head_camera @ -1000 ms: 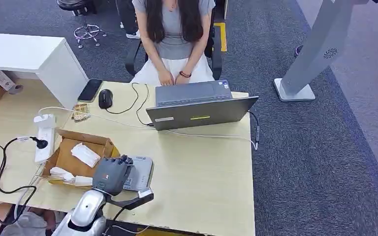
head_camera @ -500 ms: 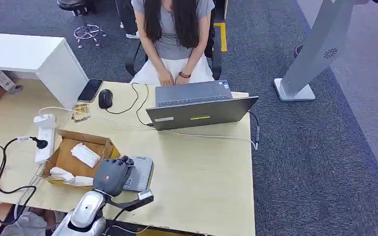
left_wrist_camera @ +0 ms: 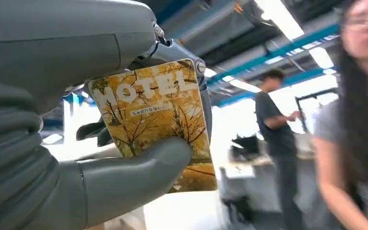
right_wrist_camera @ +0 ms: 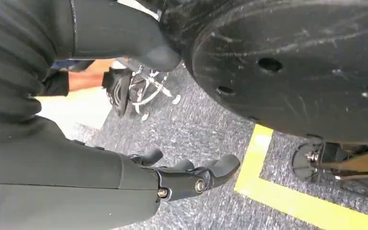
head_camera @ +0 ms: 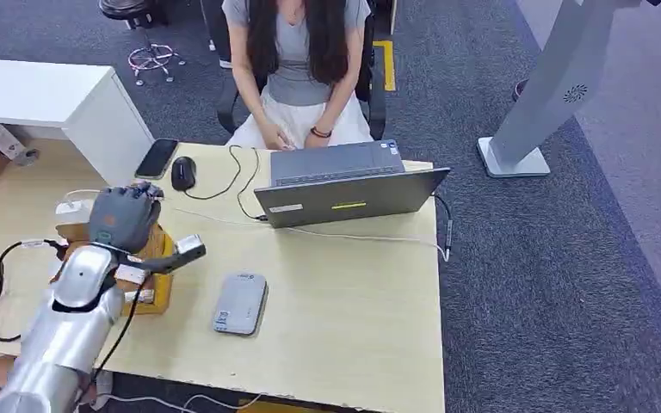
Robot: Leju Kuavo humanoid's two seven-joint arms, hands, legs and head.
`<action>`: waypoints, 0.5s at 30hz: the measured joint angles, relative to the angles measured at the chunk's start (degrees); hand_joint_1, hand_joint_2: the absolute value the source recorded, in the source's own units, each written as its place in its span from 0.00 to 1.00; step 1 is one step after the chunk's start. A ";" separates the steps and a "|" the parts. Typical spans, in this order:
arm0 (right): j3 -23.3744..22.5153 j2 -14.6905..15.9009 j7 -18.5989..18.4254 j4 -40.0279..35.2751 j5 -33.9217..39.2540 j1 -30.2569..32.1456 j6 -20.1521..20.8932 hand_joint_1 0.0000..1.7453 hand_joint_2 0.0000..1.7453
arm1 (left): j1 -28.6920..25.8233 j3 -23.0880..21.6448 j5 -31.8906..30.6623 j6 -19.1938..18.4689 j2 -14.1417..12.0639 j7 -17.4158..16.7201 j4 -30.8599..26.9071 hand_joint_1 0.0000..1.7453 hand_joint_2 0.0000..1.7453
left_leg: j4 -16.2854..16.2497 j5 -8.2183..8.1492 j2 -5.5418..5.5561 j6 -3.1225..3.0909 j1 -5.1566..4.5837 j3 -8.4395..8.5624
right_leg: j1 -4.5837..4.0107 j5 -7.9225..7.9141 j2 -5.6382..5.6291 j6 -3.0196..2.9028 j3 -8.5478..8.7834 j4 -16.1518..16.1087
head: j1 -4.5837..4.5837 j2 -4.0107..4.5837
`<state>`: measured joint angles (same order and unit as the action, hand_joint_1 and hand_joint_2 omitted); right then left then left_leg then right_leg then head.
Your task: Pass the card to the sensor for recognition and then transmit it.
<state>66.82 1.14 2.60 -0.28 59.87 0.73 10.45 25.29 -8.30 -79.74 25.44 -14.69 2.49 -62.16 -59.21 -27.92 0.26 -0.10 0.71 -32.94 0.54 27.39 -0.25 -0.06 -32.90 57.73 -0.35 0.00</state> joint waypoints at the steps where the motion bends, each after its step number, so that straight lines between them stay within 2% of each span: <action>1: 0.15 0.13 0.00 -0.15 -0.04 -0.04 0.00 0.00 1.00 | 1.57 0.15 -0.20 0.00 -0.52 0.00 1.14 1.00 1.00 | 0.00 0.00 0.00 0.00 0.00 0.00 | 0.00 0.00 0.00 0.00 0.00 0.00 | -0.02 0.00; 7: 0.68 0.55 -0.02 -0.85 -0.33 -0.19 -0.07 0.00 1.00 | 5.48 0.85 -0.78 0.41 -1.79 -0.15 4.73 1.00 1.00 | -0.01 -0.01 0.00 -0.01 -0.03 -0.02 | 0.02 0.00 -0.01 0.01 -0.01 -0.02 | 0.00 0.00; 15: 1.66 1.18 -0.42 -1.62 -0.92 -0.43 -0.07 0.00 1.00 | 12.29 0.87 -1.55 1.40 -3.58 -0.57 12.46 1.00 1.00 | -0.03 0.00 0.00 -0.01 -0.03 -0.05 | 0.02 -0.01 -0.01 0.01 -0.04 -0.02 | -0.02 0.00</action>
<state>68.48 2.32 2.19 -1.90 58.95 0.30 10.38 37.57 -7.43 -81.29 26.84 -18.27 1.92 -49.70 -59.24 -27.93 0.26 -0.11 0.68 -32.99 0.55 27.38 -0.27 -0.05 -32.95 57.71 -0.37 0.00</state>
